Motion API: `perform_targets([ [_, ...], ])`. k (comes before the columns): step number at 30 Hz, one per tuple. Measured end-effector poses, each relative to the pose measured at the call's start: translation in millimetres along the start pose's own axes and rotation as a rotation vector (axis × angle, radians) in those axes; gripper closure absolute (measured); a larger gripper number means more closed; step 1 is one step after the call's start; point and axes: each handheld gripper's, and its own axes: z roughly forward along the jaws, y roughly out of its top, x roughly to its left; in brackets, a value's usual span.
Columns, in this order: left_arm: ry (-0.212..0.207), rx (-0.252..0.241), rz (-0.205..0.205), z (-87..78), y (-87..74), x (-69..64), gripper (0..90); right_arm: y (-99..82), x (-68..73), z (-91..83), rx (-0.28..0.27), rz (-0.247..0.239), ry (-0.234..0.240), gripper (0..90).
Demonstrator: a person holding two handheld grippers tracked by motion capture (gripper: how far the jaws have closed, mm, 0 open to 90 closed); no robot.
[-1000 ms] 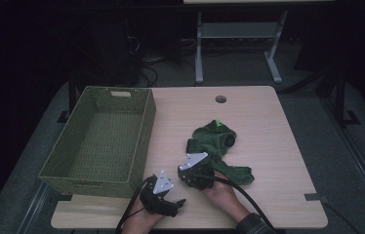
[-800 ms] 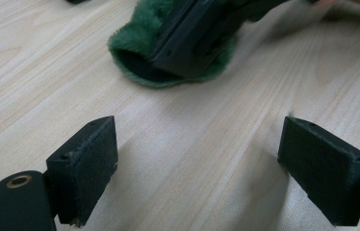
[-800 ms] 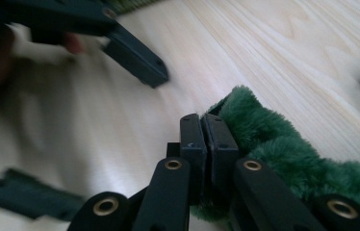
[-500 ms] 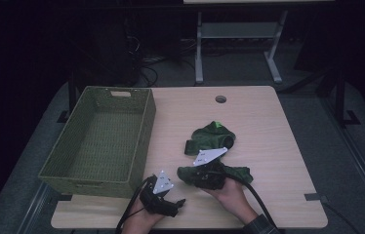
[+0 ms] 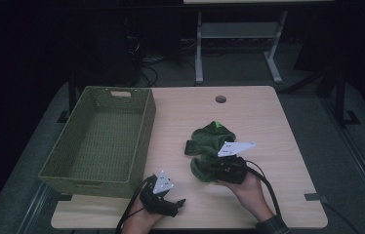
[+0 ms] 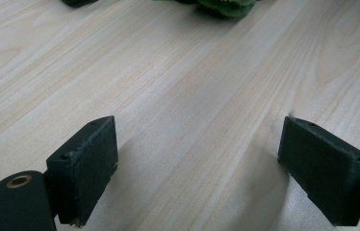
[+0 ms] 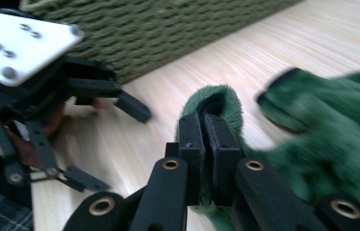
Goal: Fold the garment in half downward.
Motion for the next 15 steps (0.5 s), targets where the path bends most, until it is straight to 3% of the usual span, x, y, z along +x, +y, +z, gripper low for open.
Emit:
perform_targets([
  [7,-0.001,-0.002,-0.006,0.2,0.0,-0.4,13.2,-14.9,-19.6,-11.4,0.026,0.046,-0.088,86.5],
  [11,0.0,-0.001,-0.002,0.2,0.1,-0.1,13.2,-21.4,-29.2,-12.0,0.09,0.065,-0.163,82.6],
  [15,0.002,-0.004,-0.005,0.6,0.4,0.0,13.2,-13.7,-23.1,-21.0,0.04,0.045,-0.156,84.1],
])
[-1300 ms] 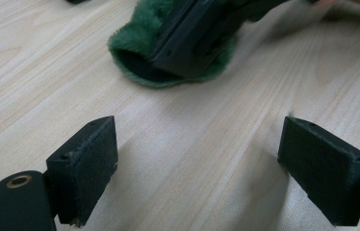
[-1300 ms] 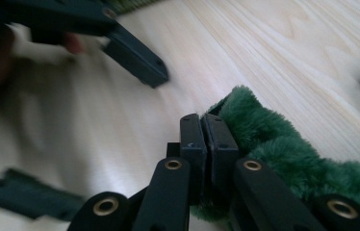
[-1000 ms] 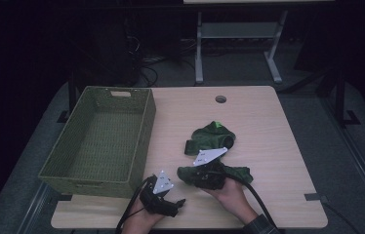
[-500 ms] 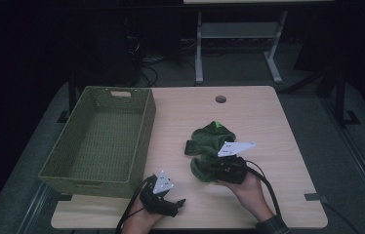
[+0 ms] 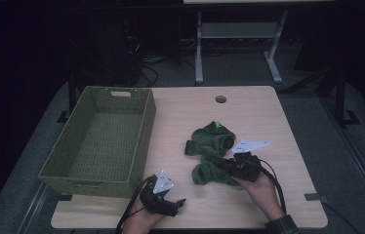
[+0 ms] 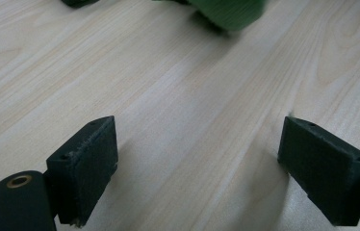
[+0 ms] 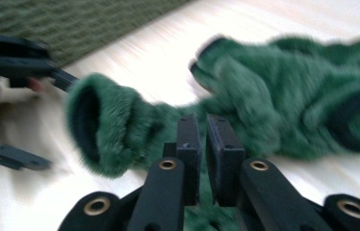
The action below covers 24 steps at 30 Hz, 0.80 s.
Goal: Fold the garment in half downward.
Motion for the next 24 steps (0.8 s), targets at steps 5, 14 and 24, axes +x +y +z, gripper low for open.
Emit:
perform_targets([
  [5,-0.001,0.003,0.003,-0.2,0.1,0.2,13.2,8.6,15.8,-0.3,-0.012,-0.028,0.052,81.8],
  [14,0.0,0.0,0.0,0.4,0.3,0.3,13.2,19.6,47.7,30.1,0.026,-0.103,0.124,76.4],
  [24,0.0,0.003,0.0,0.3,0.3,0.4,13.1,19.5,69.4,93.6,0.149,-0.181,0.098,69.3],
])
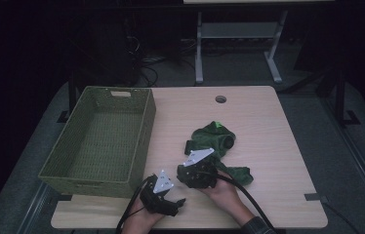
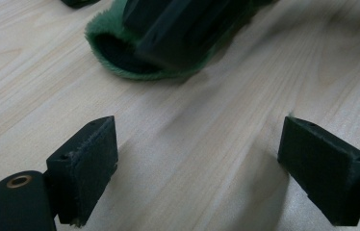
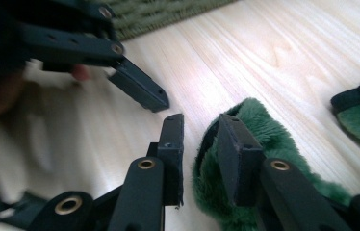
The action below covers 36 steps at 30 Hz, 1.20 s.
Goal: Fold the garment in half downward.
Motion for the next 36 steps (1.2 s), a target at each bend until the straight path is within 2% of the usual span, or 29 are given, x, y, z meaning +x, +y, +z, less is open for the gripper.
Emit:
perform_targets([
  [3,-0.001,-0.002,-0.002,0.2,-0.1,-0.2,13.2,-1.2,-2.2,10.4,0.022,-0.022,-0.04,68.2],
  [5,-0.001,-0.002,-0.003,0.1,-0.1,-0.3,13.2,-3.1,-2.5,15.7,0.029,-0.016,-0.062,69.7],
  [8,-0.001,-0.001,-0.003,0.0,0.0,-0.3,13.2,-4.0,1.1,17.0,0.028,-0.041,-0.103,77.7],
  [11,-0.001,-0.001,0.0,0.0,0.0,-0.1,13.2,-5.9,8.2,18.3,0.035,-0.077,-0.12,85.7],
  [12,0.0,-0.001,0.0,0.0,0.1,-0.1,13.2,-5.7,8.6,17.7,0.04,-0.066,-0.093,86.2],
  [14,-0.001,-0.002,0.0,0.1,0.0,-0.1,13.2,-6.7,4.8,14.7,0.051,-0.003,-0.004,86.3],
  [16,0.0,-0.001,0.001,0.0,0.0,0.0,13.2,-10.2,1.4,11.0,0.039,0.011,0.04,86.2],
  [17,0.0,0.0,0.002,-0.1,0.1,0.1,13.2,-11.2,2.0,7.5,0.028,0.04,0.074,86.2],
  [21,-0.001,-0.006,-0.007,0.4,-0.1,-0.4,13.2,-14.8,4.4,-10.8,-0.044,0.042,0.123,85.9],
  [24,-0.001,-0.003,0.0,0.1,0.1,0.0,13.2,-13.4,0.4,-32.5,-0.119,0.059,0.106,85.6],
  [27,-0.001,-0.002,0.0,0.0,0.2,0.0,13.2,-16.7,-9.0,-51.1,-0.165,0.08,0.076,85.0],
  [34,0.0,0.001,0.002,0.1,0.4,0.4,13.2,-32.2,-33.3,-84.3,-0.241,0.14,0.022,84.4],
  [36,0.0,0.002,0.003,0.1,0.4,0.4,13.2,-36.4,-37.9,-91.4,-0.249,0.157,0.001,84.1],
])
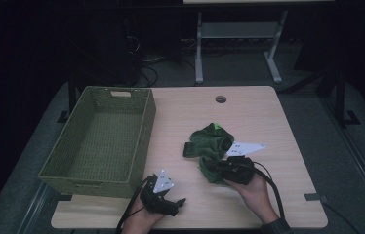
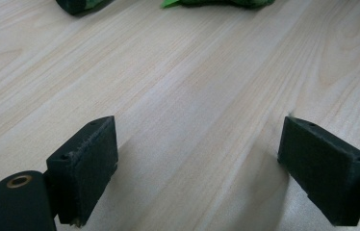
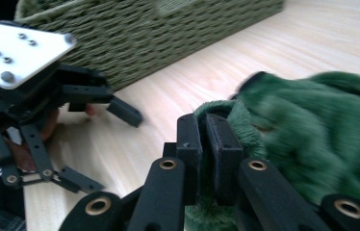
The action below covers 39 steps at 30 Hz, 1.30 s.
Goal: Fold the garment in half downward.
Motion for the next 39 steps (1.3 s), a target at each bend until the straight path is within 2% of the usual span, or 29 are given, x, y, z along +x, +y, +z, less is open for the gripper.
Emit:
perform_targets([
  [5,0.0,-0.004,-0.005,0.3,0.0,-0.3,13.2,-8.7,-18.4,-10.9,0.004,0.036,-0.051,81.8],
  [9,0.0,-0.002,-0.001,0.1,0.0,-0.1,13.2,-17.9,-31.6,-14.1,0.051,0.059,-0.121,79.9],
  [11,0.0,-0.002,-0.002,0.3,0.1,0.0,13.2,-21.7,-34.9,-13.3,0.077,0.081,-0.121,80.0],
  [13,0.001,-0.002,-0.001,0.3,0.2,0.1,13.2,-23.3,-35.1,-9.3,0.097,0.078,-0.11,80.0],
  [19,0.001,-0.003,-0.007,0.7,0.4,-0.2,13.2,-19.2,-30.7,13.4,0.126,0.07,-0.036,79.3],
  [21,0.001,-0.002,-0.006,0.7,0.4,-0.2,13.2,-18.3,-30.0,20.9,0.137,0.063,-0.025,79.4],
  [23,0.002,-0.002,-0.007,0.8,0.5,-0.2,13.2,-19.6,-28.9,29.2,0.178,0.061,-0.051,79.5],
  [25,0.002,-0.002,-0.007,0.9,0.5,-0.3,13.2,-22.7,-28.3,37.3,0.213,0.028,-0.089,80.0],
  [28,0.002,-0.002,-0.008,0.9,0.5,-0.3,13.2,-24.7,-27.7,43.0,0.223,0.028,-0.108,80.0],
  [31,0.002,-0.002,-0.008,0.9,0.5,-0.2,13.2,-21.9,-27.7,38.1,0.226,0.017,-0.124,69.4],
  [33,0.002,-0.002,-0.008,0.9,0.5,-0.2,13.2,-17.5,-28.8,27.8,0.193,0.03,-0.121,63.7],
  [35,0.001,-0.003,-0.008,1.0,0.6,-0.2,13.2,-13.2,-30.4,13.1,0.146,0.034,-0.115,61.6],
  [39,0.002,-0.003,-0.006,1.0,0.7,0.0,13.2,-12.3,-33.7,-6.4,0.123,0.031,-0.132,58.2],
])
